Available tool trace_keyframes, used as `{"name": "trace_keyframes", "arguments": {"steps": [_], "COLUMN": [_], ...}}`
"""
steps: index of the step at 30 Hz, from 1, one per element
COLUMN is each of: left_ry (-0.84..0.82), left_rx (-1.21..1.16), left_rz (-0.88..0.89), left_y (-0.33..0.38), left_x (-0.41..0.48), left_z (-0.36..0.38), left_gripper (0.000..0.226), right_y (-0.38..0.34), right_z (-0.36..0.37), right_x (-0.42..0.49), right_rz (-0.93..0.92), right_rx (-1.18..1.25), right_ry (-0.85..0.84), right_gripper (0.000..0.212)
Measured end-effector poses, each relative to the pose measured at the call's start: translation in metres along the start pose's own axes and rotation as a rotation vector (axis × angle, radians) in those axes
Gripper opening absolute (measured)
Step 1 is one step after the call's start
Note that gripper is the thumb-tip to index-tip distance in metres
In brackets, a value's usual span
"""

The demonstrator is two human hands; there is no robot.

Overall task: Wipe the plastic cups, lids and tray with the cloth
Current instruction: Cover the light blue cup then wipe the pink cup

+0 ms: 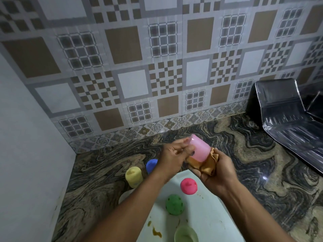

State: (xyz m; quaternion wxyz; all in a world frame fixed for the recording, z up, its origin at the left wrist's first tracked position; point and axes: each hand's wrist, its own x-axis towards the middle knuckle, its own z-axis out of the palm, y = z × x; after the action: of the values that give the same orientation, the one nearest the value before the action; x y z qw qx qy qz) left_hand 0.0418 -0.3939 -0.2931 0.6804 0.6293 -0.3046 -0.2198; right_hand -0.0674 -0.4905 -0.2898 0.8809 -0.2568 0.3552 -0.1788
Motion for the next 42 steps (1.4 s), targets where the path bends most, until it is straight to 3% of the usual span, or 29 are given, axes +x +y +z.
{"name": "trace_keyframes", "arguments": {"steps": [3,7,9,11,14,18,23,25,29,30,32,34,39,41,42], "left_ry": [0.011,-0.05,-0.092,-0.129,-0.191,-0.248,-0.103,-0.107,-0.2,-0.199,-0.154,-0.114,-0.184,-0.186,-0.16], "left_rx": [0.213,0.388,0.421,0.492,0.71,0.925,0.594,0.629,0.846,0.832,0.706,0.629,0.853,0.833,0.756], "left_rz": [0.128,0.053,0.029,0.08,0.298,0.461,0.084,0.135,0.43,0.416,0.226,0.126,0.451,0.391,0.278], "left_y": [-0.005,-0.008,-0.007,-0.005,0.0,-0.004,-0.014,-0.02,-0.022,-0.022,-0.021,-0.022,-0.024,-0.023,-0.022], "left_x": [-0.009,-0.009,-0.005,-0.002,-0.001,-0.003,-0.008,-0.009,-0.008,-0.007,-0.008,-0.007,-0.002,-0.001,-0.003], "left_z": [0.007,-0.007,-0.011,-0.012,-0.012,-0.011,-0.008,-0.009,-0.014,-0.015,-0.014,-0.012,-0.014,-0.014,-0.012], "left_gripper": [0.027,0.072,0.082,0.076,0.07,0.072,0.087,0.078,0.071,0.075,0.086,0.085,0.073,0.079,0.082], "right_y": [0.003,0.002,0.003,0.004,0.003,0.0,-0.004,-0.003,0.002,0.001,-0.001,-0.002,0.002,0.002,0.001], "right_z": [0.007,0.007,0.005,0.005,0.006,0.005,0.002,0.001,0.001,0.001,0.002,0.003,0.003,0.001,0.001], "right_x": [0.0,0.0,0.002,0.005,0.006,0.014,0.019,0.023,0.03,0.031,0.03,0.03,0.037,0.038,0.038], "right_rz": [-0.2,-0.44,-0.487,-0.519,-0.552,-0.46,-0.42,-0.435,-0.477,-0.483,-0.495,-0.523,-0.587,-0.587,-0.587], "right_rx": [-0.114,-0.376,-0.44,-0.474,-0.5,-0.496,-0.525,-0.529,-0.531,-0.542,-0.567,-0.587,-0.605,-0.602,-0.596], "right_ry": [0.1,0.077,0.04,0.035,0.021,0.058,0.073,0.073,0.091,0.087,0.078,0.07,0.081,0.083,0.085], "right_gripper": [0.046,0.041,0.041,0.039,0.034,0.03,0.029,0.028,0.029,0.03,0.03,0.03,0.031,0.031,0.031]}}
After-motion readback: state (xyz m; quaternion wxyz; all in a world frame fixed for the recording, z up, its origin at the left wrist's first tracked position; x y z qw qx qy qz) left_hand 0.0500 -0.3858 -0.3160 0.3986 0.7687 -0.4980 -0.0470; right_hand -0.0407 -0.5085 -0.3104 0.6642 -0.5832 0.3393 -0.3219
